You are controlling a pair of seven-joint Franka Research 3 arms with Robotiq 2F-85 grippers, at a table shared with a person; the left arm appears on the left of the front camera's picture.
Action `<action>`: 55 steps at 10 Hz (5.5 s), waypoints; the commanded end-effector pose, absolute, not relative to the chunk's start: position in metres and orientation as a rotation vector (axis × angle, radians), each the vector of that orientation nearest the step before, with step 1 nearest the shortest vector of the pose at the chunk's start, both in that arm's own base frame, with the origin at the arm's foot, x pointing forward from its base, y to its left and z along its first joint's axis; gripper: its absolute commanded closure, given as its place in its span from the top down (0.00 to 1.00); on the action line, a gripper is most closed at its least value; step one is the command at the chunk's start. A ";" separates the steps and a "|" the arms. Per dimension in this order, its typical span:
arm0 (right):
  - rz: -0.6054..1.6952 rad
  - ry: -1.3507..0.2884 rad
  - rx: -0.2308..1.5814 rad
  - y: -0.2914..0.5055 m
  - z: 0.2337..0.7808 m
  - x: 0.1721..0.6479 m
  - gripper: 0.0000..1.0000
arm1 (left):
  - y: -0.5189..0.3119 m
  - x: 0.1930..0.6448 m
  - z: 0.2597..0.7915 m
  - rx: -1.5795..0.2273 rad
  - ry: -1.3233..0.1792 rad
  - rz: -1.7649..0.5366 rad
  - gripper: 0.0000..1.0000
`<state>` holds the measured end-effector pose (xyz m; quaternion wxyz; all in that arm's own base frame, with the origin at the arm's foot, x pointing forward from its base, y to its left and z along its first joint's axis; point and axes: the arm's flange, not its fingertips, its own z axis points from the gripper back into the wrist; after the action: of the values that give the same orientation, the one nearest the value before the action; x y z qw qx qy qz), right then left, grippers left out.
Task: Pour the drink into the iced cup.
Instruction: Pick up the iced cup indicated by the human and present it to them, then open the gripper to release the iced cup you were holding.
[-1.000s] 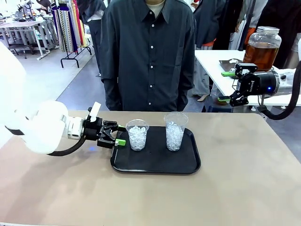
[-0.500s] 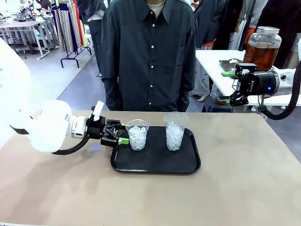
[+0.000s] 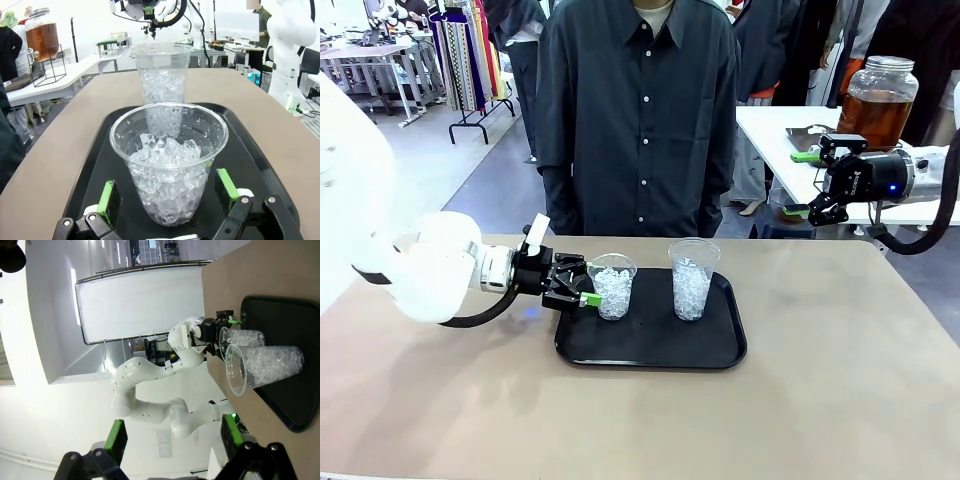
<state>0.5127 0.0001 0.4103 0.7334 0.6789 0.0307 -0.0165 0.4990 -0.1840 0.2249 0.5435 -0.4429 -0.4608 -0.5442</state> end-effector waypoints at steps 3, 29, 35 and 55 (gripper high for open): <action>-0.036 0.063 1.492 0.001 0.412 0.513 1.00 | -0.203 0.503 0.224 -1.070 -1.117 -1.255 1.00; -0.036 0.063 1.492 0.001 0.412 0.513 1.00 | -0.211 0.563 0.393 -1.003 -1.157 -1.193 0.80; -0.036 0.063 1.492 0.001 0.412 0.513 1.00 | -0.208 0.564 0.395 -0.999 -1.180 -1.187 0.80; -0.036 0.063 1.492 0.001 0.412 0.513 1.00 | -0.208 0.564 0.395 -0.999 -1.180 -1.187 0.80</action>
<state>0.5127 0.0001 0.4103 0.7334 0.6789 0.0307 -0.0165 0.5656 -0.2066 0.3925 0.5645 -0.4220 -0.4963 -0.5069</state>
